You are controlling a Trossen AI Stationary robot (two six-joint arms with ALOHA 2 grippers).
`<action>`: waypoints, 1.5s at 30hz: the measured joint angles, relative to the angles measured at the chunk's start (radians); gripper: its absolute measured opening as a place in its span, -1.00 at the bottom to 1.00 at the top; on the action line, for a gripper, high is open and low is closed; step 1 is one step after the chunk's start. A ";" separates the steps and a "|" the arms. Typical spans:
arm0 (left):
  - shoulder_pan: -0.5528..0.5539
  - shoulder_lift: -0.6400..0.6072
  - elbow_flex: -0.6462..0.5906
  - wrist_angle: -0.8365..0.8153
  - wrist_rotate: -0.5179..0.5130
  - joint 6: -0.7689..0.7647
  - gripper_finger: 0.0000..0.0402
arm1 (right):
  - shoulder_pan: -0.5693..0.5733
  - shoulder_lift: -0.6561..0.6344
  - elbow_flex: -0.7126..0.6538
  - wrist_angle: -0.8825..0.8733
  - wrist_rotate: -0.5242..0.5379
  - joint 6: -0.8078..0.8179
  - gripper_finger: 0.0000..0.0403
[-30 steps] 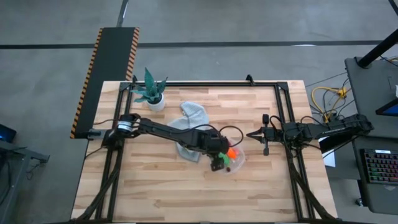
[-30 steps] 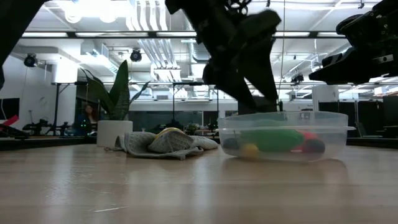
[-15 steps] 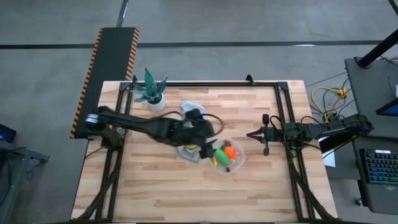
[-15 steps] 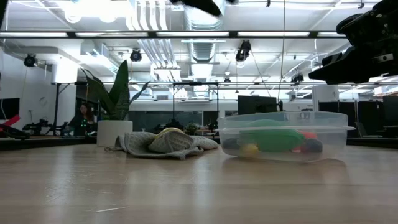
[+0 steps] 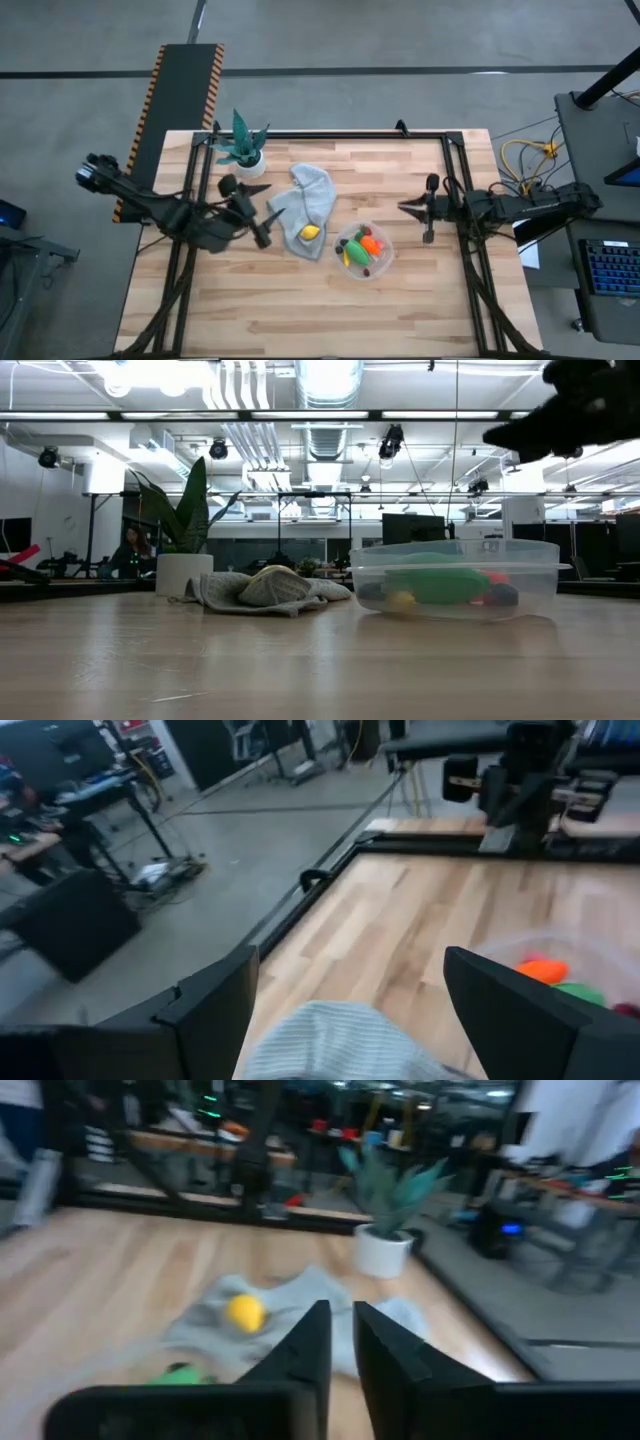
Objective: Pick and placing Produce into tupperware
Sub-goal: Move the gray towel to the top center of the table
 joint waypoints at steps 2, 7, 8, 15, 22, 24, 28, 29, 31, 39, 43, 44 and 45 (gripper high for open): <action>-0.007 -0.073 -0.114 0.119 -0.001 0.015 0.50 | 0.000 0.037 0.043 -0.006 0.054 -0.026 -0.75; -0.007 -0.195 -0.326 0.408 -0.010 0.177 0.50 | -0.063 0.211 0.169 -0.007 0.095 -0.039 -0.44; -0.007 -0.211 -0.352 0.450 -0.011 0.212 0.50 | -0.087 0.257 0.194 -0.009 0.095 -0.030 -0.38; -0.007 -0.279 -0.408 0.549 -0.013 0.320 0.50 | -0.319 0.647 0.391 0.017 0.088 0.037 -0.01; -0.006 -0.289 -0.404 0.544 -0.011 0.357 0.50 | -0.534 0.995 0.578 0.102 -0.283 0.126 0.06; -0.006 -0.288 -0.404 0.545 -0.012 0.364 0.50 | -0.546 1.084 0.643 0.101 -0.387 0.123 0.05; -0.006 -0.287 -0.404 0.546 -0.015 0.364 0.50 | -0.542 1.248 0.755 0.100 -0.458 0.101 0.05; -0.006 -0.287 -0.404 0.549 -0.015 0.364 0.50 | -0.544 1.289 0.782 0.097 -0.460 0.108 0.05; -0.006 -0.288 -0.404 0.549 -0.015 0.364 0.50 | -0.553 1.362 0.837 0.082 -0.463 0.125 0.04; -0.006 -0.286 -0.404 0.548 -0.015 0.364 0.50 | -0.544 1.581 1.040 -0.074 -0.461 0.140 0.04; -0.006 -0.286 -0.404 0.545 -0.015 0.364 0.50 | -0.514 1.639 1.131 -0.162 -0.458 0.137 0.04; -0.006 -0.286 -0.404 0.544 -0.015 0.364 0.50 | -0.505 1.645 1.150 -0.172 -0.457 0.136 0.04; -0.006 -0.286 -0.405 0.544 -0.015 0.364 0.50 | -0.495 1.651 1.168 -0.180 -0.457 0.136 0.04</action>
